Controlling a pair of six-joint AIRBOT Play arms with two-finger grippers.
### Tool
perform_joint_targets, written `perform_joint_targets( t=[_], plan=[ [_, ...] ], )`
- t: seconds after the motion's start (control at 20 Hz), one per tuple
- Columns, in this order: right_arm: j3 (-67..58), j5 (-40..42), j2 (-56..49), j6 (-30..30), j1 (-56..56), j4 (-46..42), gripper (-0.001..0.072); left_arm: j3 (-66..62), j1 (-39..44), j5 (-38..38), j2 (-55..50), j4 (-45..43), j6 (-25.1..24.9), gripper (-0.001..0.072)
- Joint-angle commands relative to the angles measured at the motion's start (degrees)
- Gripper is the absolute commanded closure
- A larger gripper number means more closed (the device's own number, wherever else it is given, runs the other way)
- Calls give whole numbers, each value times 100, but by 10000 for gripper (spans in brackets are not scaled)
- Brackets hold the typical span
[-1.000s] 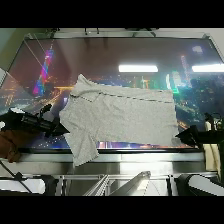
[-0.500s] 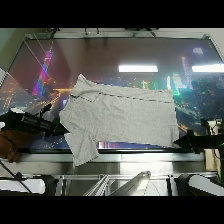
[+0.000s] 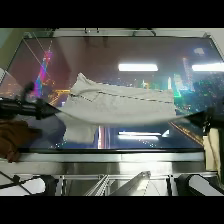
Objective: Fold the shirts.
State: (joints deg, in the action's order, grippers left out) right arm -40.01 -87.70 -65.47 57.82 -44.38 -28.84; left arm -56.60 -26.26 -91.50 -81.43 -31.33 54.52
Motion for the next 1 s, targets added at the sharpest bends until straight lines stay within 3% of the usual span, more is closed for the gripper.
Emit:
perform_joint_targets(
  t=[0.0, 0.1, 0.2, 0.4, 0.55, 0.75, 0.85, 0.95],
  plan=[
    [-789, -173, 903, 50, -7, 2450, 699, -859, -413, -1281, 1202, 2413, -46, 688],
    [-1115, -61, 1602, -116, -9, 3838, 699, -1333, -704, -1493, 1941, 3493, 4, 689],
    [-1408, 479, 2387, -437, -9, 4483, 700, -1836, -1093, -1364, 2739, 3908, 4, 689],
    [-1683, 1934, 3718, -708, -9, 4498, 700, -2608, -1926, -1023, 4026, 3891, 133, 688],
    [-2072, 2127, 3926, -704, 22, 4437, 700, -2796, -1777, -1010, 4395, 3803, 378, 689],
    [-2555, 2218, 3904, -503, 343, 2830, 700, -2793, -911, -997, 3866, 2461, 894, 688],
    [-2481, 2345, 3851, -146, 605, 1547, 700, -2793, -688, -763, 3390, 1683, 901, 688],
    [-2109, 2343, 3639, 90, 815, 837, 700, -2793, -332, -542, 2680, 887, 903, 688]
  ],
)
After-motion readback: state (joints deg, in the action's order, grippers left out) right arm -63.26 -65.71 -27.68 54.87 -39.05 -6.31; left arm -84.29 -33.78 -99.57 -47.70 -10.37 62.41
